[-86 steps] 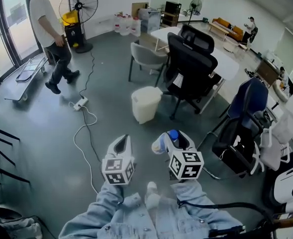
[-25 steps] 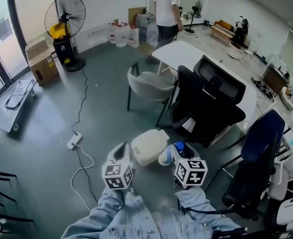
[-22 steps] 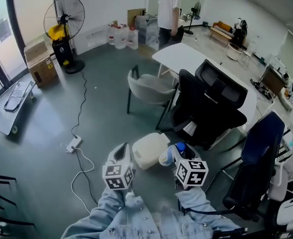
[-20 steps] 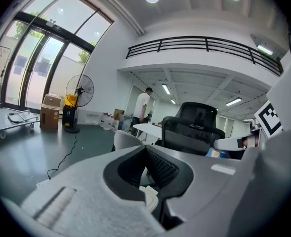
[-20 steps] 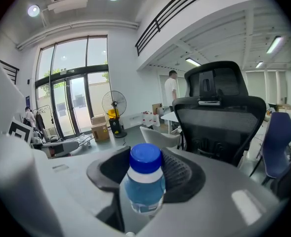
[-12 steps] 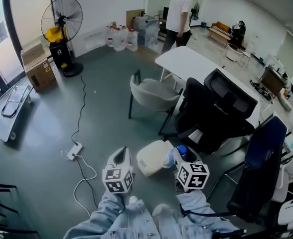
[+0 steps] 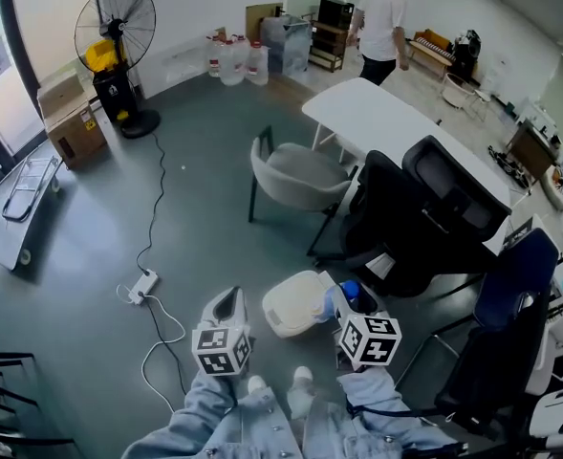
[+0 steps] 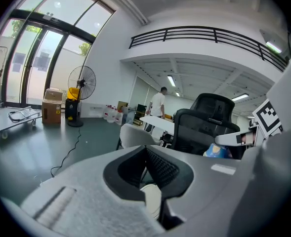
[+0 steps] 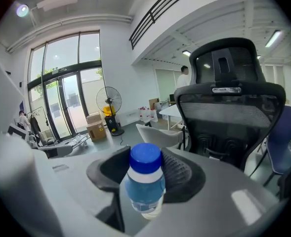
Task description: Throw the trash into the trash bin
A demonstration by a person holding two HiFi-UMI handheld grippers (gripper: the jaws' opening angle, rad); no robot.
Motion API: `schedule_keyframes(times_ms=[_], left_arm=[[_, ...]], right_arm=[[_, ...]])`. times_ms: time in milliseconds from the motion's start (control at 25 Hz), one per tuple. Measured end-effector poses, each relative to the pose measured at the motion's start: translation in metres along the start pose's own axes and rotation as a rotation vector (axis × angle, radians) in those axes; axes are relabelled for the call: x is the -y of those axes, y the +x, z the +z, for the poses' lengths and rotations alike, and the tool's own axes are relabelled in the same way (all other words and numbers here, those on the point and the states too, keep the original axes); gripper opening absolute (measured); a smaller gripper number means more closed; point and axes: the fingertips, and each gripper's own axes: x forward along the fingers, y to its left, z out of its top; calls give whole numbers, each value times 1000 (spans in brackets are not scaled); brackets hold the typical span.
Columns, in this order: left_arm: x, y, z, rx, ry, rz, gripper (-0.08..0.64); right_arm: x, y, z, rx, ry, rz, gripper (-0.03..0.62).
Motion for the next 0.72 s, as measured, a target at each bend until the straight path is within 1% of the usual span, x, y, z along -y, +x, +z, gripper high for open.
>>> schedule_keyframes(times_ms=[160, 360, 520, 720], left_arm=[[1, 12, -7, -16, -10, 7, 8], [0, 30, -29, -59, 2, 15, 8], [8, 48, -64, -115, -3, 2, 8], [10, 70, -118, -197, -2, -19, 8]], right_arm=[[13, 11, -1, -13, 6, 5, 196], [28, 24, -9, -10, 15, 13, 196], [52, 36, -33, -45, 9, 1, 196], [82, 56, -77, -95, 47, -29, 196]])
